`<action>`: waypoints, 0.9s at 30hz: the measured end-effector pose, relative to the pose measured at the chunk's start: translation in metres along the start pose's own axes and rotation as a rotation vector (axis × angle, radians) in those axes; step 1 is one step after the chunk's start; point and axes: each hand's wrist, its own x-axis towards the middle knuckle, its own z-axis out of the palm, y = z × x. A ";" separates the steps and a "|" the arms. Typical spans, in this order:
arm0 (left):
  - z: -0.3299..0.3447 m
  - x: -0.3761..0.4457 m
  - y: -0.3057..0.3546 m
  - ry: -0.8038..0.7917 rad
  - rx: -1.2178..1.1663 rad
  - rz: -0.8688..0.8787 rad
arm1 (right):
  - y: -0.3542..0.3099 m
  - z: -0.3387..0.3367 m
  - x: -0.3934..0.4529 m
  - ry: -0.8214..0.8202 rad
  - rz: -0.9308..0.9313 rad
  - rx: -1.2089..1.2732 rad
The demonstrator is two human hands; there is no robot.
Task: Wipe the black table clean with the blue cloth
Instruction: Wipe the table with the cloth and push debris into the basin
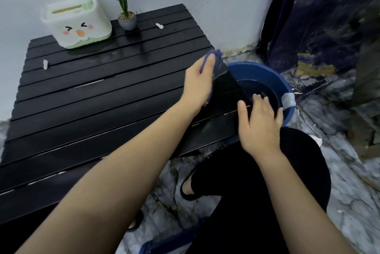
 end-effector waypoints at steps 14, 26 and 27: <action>-0.280 -0.063 -0.055 0.642 1.173 -0.292 | -0.057 0.035 -0.010 -0.213 -0.554 -0.200; -0.092 0.049 -0.051 0.042 1.194 0.150 | -0.060 0.033 -0.011 -0.215 -0.551 -0.246; -0.078 0.060 -0.049 -0.025 1.175 0.188 | -0.060 0.033 -0.011 -0.220 -0.549 -0.250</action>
